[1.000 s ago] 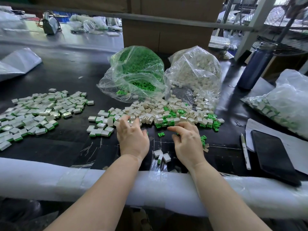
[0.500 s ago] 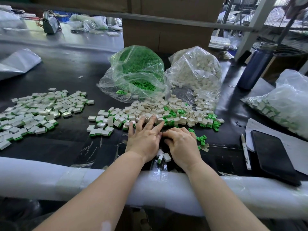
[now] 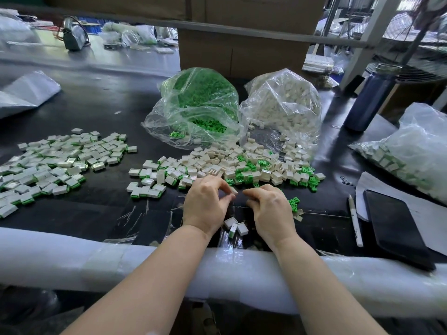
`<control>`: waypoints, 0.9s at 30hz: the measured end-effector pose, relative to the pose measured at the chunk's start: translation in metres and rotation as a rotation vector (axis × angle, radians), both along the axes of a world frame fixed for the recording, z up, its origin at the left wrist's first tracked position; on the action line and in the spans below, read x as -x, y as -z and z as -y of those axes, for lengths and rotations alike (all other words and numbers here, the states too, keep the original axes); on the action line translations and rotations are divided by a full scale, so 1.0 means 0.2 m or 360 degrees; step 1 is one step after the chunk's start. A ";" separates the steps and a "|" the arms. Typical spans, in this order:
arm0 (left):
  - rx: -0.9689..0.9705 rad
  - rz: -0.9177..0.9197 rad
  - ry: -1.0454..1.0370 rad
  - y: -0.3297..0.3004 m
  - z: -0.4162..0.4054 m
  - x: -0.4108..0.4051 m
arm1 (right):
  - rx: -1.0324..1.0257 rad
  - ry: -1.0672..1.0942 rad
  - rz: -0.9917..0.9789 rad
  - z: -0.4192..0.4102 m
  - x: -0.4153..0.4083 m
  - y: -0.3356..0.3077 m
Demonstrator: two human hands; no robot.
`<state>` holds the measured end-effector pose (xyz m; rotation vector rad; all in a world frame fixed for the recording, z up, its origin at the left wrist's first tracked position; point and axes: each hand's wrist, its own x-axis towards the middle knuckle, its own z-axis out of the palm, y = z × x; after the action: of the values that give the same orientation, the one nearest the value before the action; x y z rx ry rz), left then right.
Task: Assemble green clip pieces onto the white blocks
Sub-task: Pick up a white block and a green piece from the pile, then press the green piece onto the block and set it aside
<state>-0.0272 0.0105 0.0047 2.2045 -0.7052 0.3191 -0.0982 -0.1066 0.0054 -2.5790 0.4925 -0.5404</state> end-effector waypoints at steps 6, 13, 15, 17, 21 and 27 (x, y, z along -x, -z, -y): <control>0.0098 -0.0084 0.0076 -0.01 -0.01 0.01 | -0.0151 0.0012 0.0123 0.00 0.01 -0.01; -0.0453 0.0047 0.0318 0.05 0.02 -0.01 | -0.0276 0.0002 0.0255 0.00 0.01 -0.02; -0.0471 0.0021 0.0342 0.05 0.02 -0.01 | -0.0337 0.0008 0.0305 0.01 0.02 -0.02; -0.0439 -0.0048 0.0351 0.05 0.02 -0.01 | -0.0377 0.0000 0.0322 0.01 0.02 -0.03; -0.0135 -0.0213 0.0383 0.01 0.01 0.01 | -0.0472 -0.0025 0.0341 0.01 0.01 -0.02; 0.0173 -0.0337 0.0438 -0.04 -0.02 0.03 | -0.0711 -0.0049 0.0421 0.02 0.02 -0.02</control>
<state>-0.0336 0.0137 0.0133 1.9723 -0.8393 -0.0156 -0.1012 -0.1109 0.0103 -2.0530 0.4246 -0.6641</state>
